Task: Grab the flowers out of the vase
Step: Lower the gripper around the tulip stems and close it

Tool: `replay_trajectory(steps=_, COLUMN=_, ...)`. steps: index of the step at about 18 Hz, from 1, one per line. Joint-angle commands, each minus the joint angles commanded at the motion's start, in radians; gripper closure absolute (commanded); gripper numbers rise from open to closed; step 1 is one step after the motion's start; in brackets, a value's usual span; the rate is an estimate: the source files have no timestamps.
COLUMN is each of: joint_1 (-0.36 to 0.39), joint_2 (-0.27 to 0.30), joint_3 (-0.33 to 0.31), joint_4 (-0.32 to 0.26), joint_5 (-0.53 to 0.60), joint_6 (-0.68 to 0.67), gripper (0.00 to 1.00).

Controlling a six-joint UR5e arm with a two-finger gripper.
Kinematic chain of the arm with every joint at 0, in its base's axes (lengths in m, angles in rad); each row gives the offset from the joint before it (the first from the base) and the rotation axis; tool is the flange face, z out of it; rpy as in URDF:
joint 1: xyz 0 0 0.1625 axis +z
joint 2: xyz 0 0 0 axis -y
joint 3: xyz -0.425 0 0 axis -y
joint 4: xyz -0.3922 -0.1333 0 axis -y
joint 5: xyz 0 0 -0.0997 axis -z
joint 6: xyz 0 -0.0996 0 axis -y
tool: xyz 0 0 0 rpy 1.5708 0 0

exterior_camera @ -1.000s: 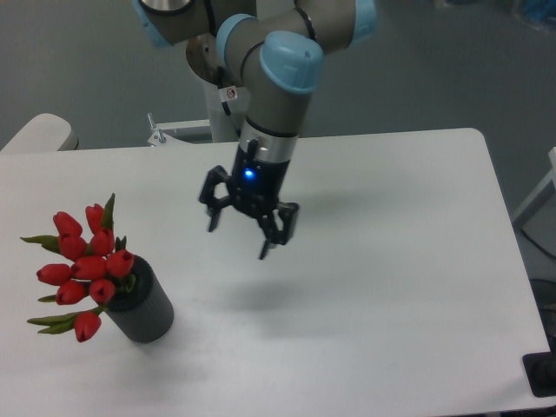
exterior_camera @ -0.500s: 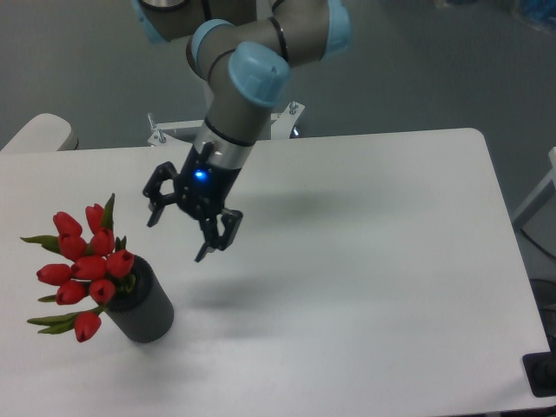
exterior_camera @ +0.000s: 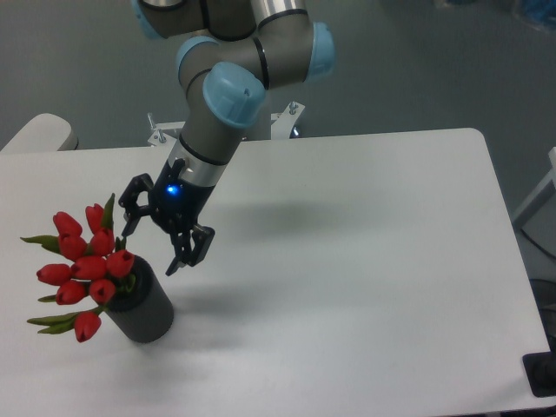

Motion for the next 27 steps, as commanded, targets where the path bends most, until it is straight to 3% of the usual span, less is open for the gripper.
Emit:
replay_trajectory(steps=12, joint_1=-0.038, joint_2=-0.048, joint_3=0.034, joint_4=0.021, joint_5=-0.017, joint_6=-0.002, gripper=0.0)
replay_trajectory(steps=21, joint_1=-0.055, joint_2=-0.075, joint_3=0.038, joint_4=0.072, joint_5=-0.078, joint_6=0.009, gripper=0.0)
replay_trajectory(steps=22, joint_1=-0.055, joint_2=-0.075, joint_3=0.041, joint_4=0.074, joint_5=-0.078, joint_6=0.009, gripper=0.03)
replay_trajectory(steps=25, joint_1=-0.054, joint_2=-0.078, joint_3=0.043, joint_4=0.074, joint_5=-0.08, joint_6=0.026, gripper=0.37)
replay_trajectory(steps=27, joint_1=-0.052, joint_2=-0.077, joint_3=0.043, joint_4=0.074, joint_5=-0.081, joint_6=0.034, gripper=0.52)
